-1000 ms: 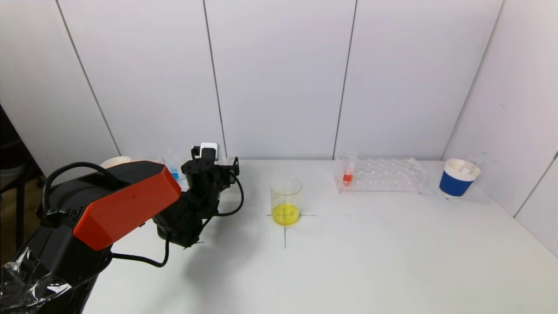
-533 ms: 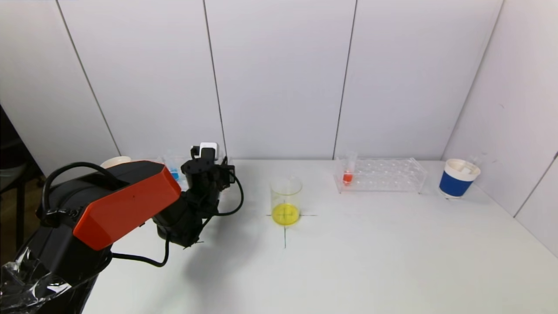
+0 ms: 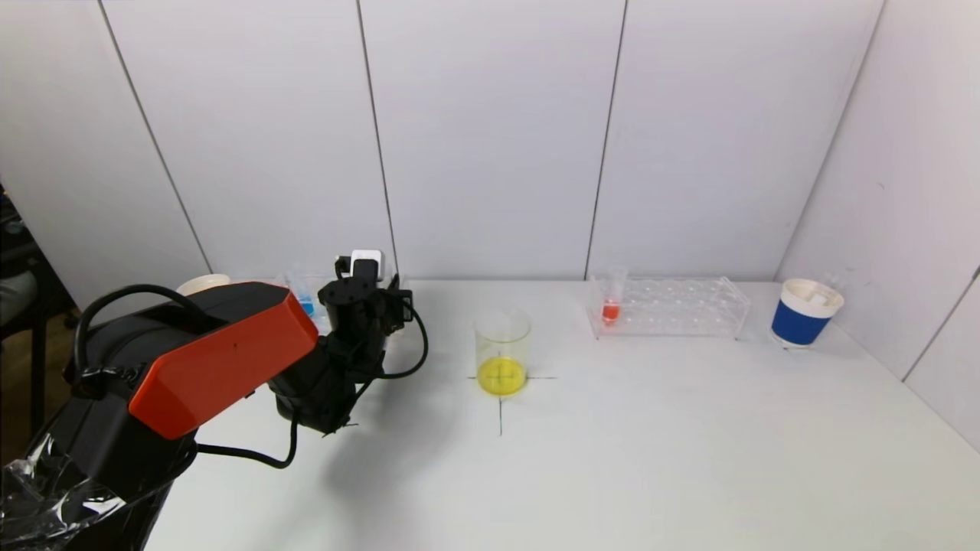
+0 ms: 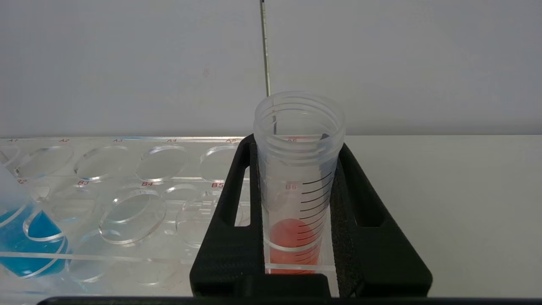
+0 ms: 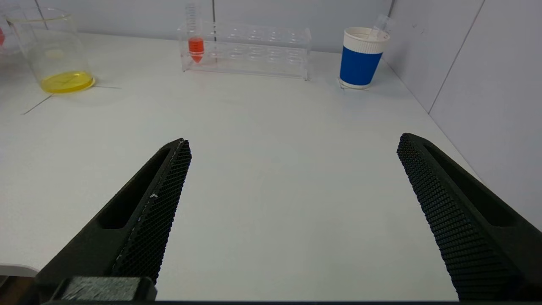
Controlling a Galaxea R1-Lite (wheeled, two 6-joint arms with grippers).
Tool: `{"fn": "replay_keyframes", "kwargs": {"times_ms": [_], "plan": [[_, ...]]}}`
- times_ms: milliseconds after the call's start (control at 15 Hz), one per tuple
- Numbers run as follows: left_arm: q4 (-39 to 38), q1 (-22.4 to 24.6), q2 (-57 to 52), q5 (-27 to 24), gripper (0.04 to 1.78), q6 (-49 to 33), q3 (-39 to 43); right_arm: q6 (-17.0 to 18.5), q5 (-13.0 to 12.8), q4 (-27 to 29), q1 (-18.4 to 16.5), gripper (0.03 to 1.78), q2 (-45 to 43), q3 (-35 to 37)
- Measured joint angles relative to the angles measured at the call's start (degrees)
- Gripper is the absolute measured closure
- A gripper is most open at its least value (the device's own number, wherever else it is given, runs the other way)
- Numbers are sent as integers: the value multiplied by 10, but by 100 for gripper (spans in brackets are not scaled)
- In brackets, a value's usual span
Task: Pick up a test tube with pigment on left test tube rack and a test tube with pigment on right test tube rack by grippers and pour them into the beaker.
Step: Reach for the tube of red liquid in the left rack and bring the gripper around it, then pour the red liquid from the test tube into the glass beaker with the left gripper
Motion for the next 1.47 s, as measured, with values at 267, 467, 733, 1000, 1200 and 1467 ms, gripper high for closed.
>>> {"fn": "replay_keyframes", "kwargs": {"times_ms": [267,467,733,1000,1200,1467], "plan": [[0,0,-1,0,136,0,1,0,0,0,0,4,0,0],[1,0,-5,2,136,0,1,0,0,0,0,4,0,0],[3,0,-20,2,136,0,3,0,0,0,0,4,0,0],[8,0,-37,3,136,0,5,0,0,0,0,4,0,0],[16,0,-49,3,136,0,1,0,0,0,0,4,0,0],[34,0,-75,3,136,1,0,0,0,0,0,4,0,0]]}}
